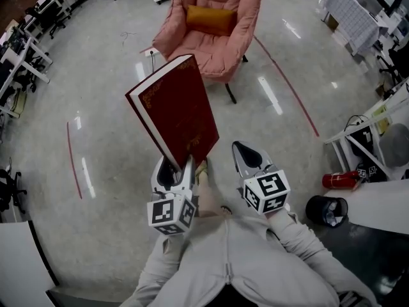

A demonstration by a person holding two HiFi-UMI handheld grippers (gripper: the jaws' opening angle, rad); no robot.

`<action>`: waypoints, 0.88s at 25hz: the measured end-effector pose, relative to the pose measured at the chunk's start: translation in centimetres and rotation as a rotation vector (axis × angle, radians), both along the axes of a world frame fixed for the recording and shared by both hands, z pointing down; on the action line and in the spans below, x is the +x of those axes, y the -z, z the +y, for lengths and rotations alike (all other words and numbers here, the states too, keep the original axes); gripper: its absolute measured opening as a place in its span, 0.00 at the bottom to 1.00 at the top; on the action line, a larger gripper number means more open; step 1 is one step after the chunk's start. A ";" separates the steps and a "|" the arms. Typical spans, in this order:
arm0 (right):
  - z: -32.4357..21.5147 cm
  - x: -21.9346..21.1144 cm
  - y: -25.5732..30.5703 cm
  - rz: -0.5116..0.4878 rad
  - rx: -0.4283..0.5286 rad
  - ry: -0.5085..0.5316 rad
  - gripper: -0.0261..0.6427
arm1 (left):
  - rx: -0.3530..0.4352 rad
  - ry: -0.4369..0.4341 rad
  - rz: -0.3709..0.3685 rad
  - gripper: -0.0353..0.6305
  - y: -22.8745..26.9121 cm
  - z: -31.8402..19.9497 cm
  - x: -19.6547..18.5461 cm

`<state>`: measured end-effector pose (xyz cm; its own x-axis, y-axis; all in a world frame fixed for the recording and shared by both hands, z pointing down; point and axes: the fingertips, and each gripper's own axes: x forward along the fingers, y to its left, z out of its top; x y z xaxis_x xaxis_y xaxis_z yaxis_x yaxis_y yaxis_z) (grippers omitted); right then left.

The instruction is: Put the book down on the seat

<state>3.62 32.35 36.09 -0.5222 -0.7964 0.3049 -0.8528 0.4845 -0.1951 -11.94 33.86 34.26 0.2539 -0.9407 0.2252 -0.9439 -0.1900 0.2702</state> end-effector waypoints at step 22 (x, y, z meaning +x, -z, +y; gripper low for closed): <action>-22.2 -5.9 0.4 0.039 -0.036 -0.065 0.04 | -0.051 -0.070 -0.015 0.46 0.3 -23.1 -5.6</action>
<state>-2.29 10.20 35.73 -0.4568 -0.8166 0.3529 -0.8896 0.4208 -0.1778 -17.53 10.78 33.98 0.3146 -0.9081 0.2764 -0.9328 -0.2418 0.2673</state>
